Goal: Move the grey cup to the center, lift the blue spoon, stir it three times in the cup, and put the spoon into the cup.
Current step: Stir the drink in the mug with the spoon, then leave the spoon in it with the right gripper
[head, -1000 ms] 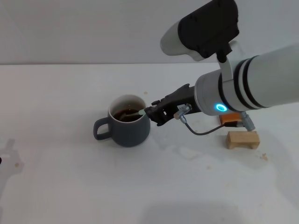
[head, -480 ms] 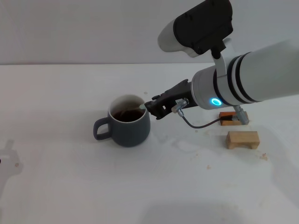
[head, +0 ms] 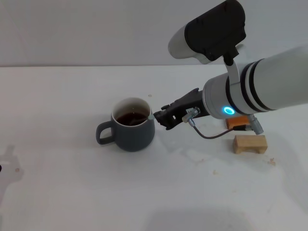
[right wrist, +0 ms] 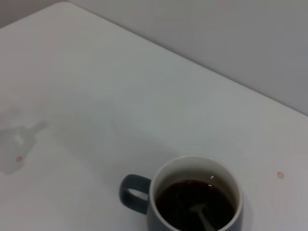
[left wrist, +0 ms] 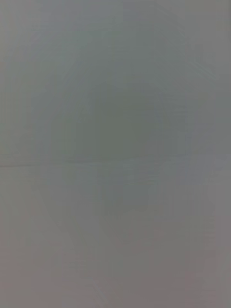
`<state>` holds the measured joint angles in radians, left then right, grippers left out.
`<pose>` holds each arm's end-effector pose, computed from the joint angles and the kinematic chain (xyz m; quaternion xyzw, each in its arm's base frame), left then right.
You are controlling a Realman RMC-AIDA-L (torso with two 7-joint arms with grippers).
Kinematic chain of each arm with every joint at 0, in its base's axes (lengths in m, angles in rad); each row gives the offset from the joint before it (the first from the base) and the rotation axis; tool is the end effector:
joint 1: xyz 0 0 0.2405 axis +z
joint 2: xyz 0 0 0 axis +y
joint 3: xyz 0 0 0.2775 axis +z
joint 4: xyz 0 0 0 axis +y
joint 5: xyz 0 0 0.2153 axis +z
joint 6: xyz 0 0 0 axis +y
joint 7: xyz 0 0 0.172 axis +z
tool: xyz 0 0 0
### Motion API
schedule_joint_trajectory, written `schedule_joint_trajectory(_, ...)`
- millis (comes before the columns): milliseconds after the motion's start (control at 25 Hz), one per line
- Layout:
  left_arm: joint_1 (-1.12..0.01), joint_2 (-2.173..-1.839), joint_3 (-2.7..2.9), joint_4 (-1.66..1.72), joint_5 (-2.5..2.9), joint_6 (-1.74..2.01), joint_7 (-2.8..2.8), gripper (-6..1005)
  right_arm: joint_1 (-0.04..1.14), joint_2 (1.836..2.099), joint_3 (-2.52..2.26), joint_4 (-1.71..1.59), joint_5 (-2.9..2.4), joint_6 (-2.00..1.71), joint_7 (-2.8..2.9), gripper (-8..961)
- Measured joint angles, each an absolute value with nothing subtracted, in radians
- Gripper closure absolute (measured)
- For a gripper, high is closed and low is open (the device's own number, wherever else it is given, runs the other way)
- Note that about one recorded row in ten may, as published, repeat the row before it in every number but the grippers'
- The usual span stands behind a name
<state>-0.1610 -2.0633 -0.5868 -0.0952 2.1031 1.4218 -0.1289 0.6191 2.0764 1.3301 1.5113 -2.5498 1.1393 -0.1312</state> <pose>-0.4091 0.2511 -0.0085 -0.6725 -0.2280 -0.2603 0.6542 0.0973 0.3765 -0.0971 -0.9279 0.2852 -0.0263 0.2386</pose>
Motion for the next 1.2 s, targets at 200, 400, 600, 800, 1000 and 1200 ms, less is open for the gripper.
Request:
schedule_joint_trajectory(200,-0.161,-2.063,-0.585,-0.095,2.104,1.422,-0.129,1001,0.609,2.078,1.312,1.538,-2.548,1.141,-0.127,800)
schedule_joint_trajectory(400,-0.162,-2.063,-0.585,-0.095,2.105,1.425,-0.129,1001,0.626,2.079,1.299,1.522,-2.548,1.121,-0.13,800)
schedule_joint_trajectory(600,-0.165,-2.063,-0.587,-0.096,2.105,1.424,-0.129,1001,0.647,2.078,1.297,1.488,-2.548,1.085,-0.136,801)
schedule_joint_trajectory(800,-0.167,-2.063,-0.588,-0.098,2.105,1.424,-0.129,1001,0.674,2.077,1.308,1.44,-2.548,1.058,-0.156,801)
schedule_joint_trajectory(1000,-0.168,-2.063,-0.588,-0.097,2.105,1.422,-0.129,1001,0.677,2.075,1.329,1.424,-2.557,1.055,-0.158,801)
schedule_joint_trajectory(1200,-0.169,-2.063,-0.588,-0.095,2.105,1.421,-0.129,1001,0.665,2.074,1.348,1.43,-2.557,1.072,-0.159,801)
